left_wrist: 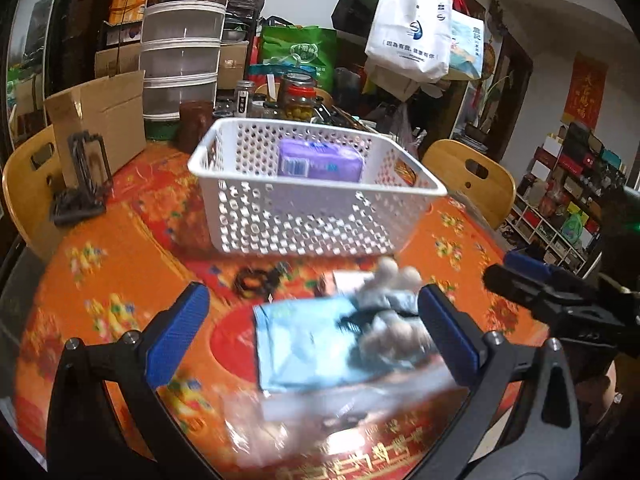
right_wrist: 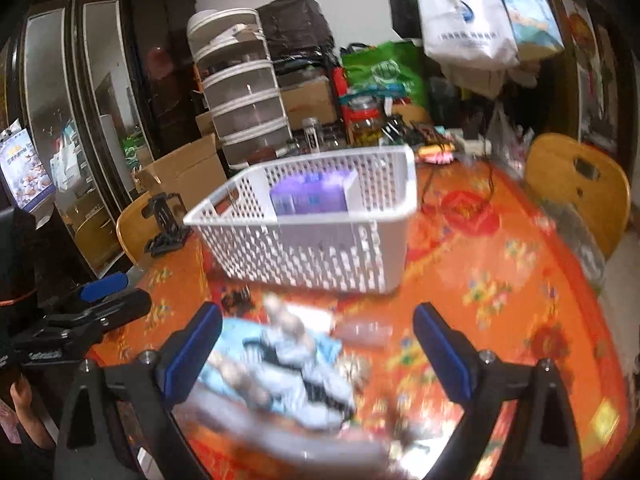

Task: Organize soft objects
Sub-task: 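Move both tools back to the plush toy and close the right tool on it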

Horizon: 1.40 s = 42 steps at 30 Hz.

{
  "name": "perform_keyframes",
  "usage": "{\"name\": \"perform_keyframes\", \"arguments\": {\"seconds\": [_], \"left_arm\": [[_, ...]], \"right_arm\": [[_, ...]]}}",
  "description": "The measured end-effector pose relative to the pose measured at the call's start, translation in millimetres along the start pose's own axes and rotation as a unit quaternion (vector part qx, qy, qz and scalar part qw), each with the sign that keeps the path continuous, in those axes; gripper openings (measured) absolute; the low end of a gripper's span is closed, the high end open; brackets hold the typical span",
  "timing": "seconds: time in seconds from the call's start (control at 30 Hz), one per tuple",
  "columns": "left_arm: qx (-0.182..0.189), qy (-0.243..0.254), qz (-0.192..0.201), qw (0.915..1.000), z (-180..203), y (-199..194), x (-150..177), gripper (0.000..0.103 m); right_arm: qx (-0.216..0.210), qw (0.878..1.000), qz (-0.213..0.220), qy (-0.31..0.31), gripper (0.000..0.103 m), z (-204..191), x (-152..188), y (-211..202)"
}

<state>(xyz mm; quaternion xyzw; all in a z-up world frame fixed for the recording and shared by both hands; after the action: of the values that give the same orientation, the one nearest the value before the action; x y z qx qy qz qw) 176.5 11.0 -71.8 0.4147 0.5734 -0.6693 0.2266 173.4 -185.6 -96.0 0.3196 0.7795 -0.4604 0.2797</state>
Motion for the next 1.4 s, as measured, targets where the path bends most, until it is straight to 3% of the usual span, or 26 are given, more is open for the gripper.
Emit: {"name": "perform_keyframes", "arguments": {"seconds": [0.1,0.27,0.37,0.5,0.6,0.67,0.73,0.97,1.2,1.4], "left_arm": [[0.008,0.005,-0.001,1.0000,17,2,17,0.103],[0.021,0.011,-0.004,0.9997,35,10,31,0.103],[0.029,0.012,-0.010,0.9995,37,21,29,0.103],[0.035,0.020,-0.008,0.9992,39,29,25,0.100],[0.044,0.029,-0.007,0.9986,44,33,22,0.086],[0.045,0.036,-0.010,0.9983,47,37,21,0.069],[0.055,0.042,-0.013,0.9975,51,41,21,0.063],[0.067,0.065,-0.005,0.9957,59,44,21,0.050],[0.077,0.081,-0.001,0.9937,68,46,22,0.046],[0.093,0.085,0.000,0.9921,73,51,23,0.033]], "right_arm": [[0.003,1.000,-0.007,0.012,0.094,13,21,0],[-0.001,1.000,-0.017,0.026,0.075,25,43,5],[-0.004,1.000,-0.023,0.021,0.065,25,50,9],[-0.009,0.999,-0.026,0.021,0.060,23,52,15],[-0.012,1.000,-0.023,0.014,0.058,18,50,17],[-0.016,1.000,-0.023,0.008,0.056,13,48,20],[-0.020,1.000,-0.024,0.002,0.053,8,43,23],[-0.036,0.999,-0.040,-0.011,0.045,-6,39,45],[-0.036,0.998,-0.047,-0.022,0.035,-16,37,59],[-0.035,0.998,-0.054,-0.023,0.015,-16,37,69]]}}
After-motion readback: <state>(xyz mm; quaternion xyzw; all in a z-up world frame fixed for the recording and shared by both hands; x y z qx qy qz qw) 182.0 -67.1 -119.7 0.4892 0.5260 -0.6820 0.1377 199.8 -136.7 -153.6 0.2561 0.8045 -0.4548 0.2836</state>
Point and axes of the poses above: each gripper's, at about its wrist camera, not at the fingertips, and y roughly the way its jaws point, z to its right, x to its underside, the point moved 8 cm from there along y, roughly the way its jaws point, and after that the axes turned 14 degrees about y, right-handed, at the moved point
